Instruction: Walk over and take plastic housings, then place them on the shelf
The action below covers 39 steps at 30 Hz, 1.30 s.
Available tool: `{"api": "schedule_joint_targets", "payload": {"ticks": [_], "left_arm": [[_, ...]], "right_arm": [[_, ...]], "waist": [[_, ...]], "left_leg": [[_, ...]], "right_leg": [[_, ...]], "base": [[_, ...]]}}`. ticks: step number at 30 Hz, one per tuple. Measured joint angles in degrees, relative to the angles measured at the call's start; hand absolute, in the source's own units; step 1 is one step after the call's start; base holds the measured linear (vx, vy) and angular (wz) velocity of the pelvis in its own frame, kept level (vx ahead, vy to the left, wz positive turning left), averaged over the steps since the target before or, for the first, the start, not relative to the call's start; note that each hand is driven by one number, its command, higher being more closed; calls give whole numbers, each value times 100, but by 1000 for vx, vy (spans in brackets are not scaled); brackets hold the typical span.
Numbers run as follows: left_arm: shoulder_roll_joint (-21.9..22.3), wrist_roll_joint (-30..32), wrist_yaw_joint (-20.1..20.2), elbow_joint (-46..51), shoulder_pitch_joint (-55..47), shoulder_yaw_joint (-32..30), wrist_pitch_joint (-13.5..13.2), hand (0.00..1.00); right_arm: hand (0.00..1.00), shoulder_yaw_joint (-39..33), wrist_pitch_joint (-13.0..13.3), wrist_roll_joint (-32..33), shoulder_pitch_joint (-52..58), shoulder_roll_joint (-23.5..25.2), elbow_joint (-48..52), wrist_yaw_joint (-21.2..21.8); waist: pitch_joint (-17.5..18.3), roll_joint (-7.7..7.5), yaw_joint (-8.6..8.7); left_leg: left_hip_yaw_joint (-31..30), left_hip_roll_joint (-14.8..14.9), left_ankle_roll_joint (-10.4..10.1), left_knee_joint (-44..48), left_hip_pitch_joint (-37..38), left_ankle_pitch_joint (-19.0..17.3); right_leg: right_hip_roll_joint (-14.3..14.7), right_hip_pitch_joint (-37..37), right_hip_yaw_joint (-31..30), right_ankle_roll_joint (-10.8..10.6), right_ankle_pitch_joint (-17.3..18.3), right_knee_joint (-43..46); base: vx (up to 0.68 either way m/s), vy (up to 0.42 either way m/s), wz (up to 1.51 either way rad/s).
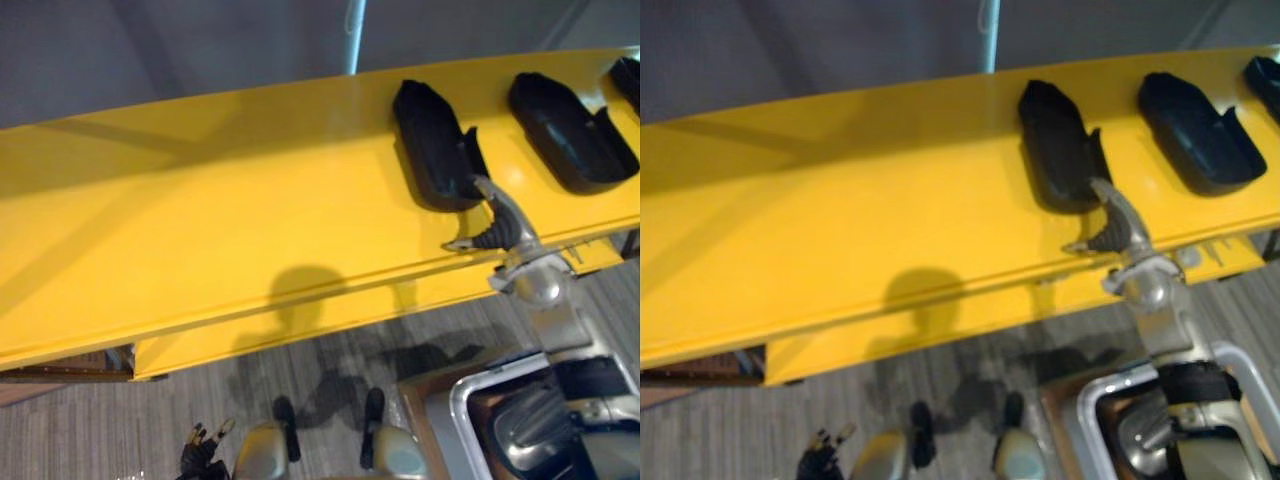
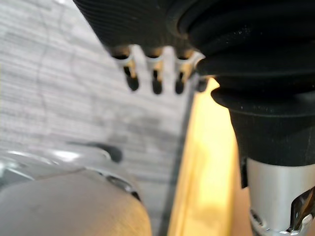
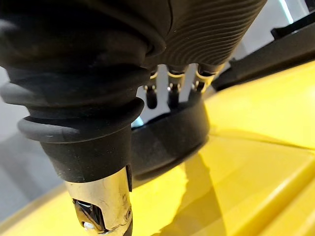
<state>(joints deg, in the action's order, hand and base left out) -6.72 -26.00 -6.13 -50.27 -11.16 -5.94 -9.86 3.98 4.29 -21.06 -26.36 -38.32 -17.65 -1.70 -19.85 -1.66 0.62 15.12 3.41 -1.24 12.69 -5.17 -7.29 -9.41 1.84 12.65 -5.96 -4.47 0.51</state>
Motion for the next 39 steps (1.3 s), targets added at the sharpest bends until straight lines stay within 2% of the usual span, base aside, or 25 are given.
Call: {"api": "schedule_joint_targets", "payload": {"ticks": [6, 9, 14, 15, 30, 39], "left_arm": [[-5, -3, 6, 49, 1, -1, 2, 0], [-5, -2, 7, 238, 7, -3, 4, 0], [-9, -2, 24, 242, 163, -3, 8, 0], [-13, -3, 35, 243, 216, -4, 8, 0], [-173, -3, 67, 403, 275, 6, 5, 0], [-171, -3, 71, 405, 298, 47, 6, 0]], "right_arm": [[0, 404, 99, -19, -528, -266, -338, -11], [0, 461, 133, -30, -722, -404, -398, 83], [0, 806, 239, -235, -1354, -728, -403, 251], [100, 826, 239, -247, -1459, -774, -396, 322], [100, 1250, 283, -528, -1691, -1121, -146, 606], [100, 1532, 452, -568, -1812, -1158, -158, 654]], "waist": [[-53, 91, -15], [-126, 143, -77], [-497, 170, -126], [-563, 169, -133], [-611, 185, -156], [-651, 259, -213]], "left_leg": [[-18, 0, 2, -7, -30, 1], [-49, 0, 4, -4, -80, 4], [-47, 8, 5, 36, -105, 2], [-51, 13, 14, 85, -156, -8], [-29, 89, 25, 193, -322, -17], [-34, 96, 25, 191, -321, -16]], "right_leg": [[3, 11, 23, 4, 3, -6], [7, 32, 57, 4, 2, -1], [24, 122, 65, 18, 50, 174], [19, 177, 65, 20, 78, 233], [42, 413, 18, 68, 148, 433], [44, 412, 24, 71, 153, 442]], "base": [[-5, -3, 1], [12, -10, 6], [-32, -10, -1], [-62, 7, 2], [-15, -1, 0], [0, 0, 0]]}}
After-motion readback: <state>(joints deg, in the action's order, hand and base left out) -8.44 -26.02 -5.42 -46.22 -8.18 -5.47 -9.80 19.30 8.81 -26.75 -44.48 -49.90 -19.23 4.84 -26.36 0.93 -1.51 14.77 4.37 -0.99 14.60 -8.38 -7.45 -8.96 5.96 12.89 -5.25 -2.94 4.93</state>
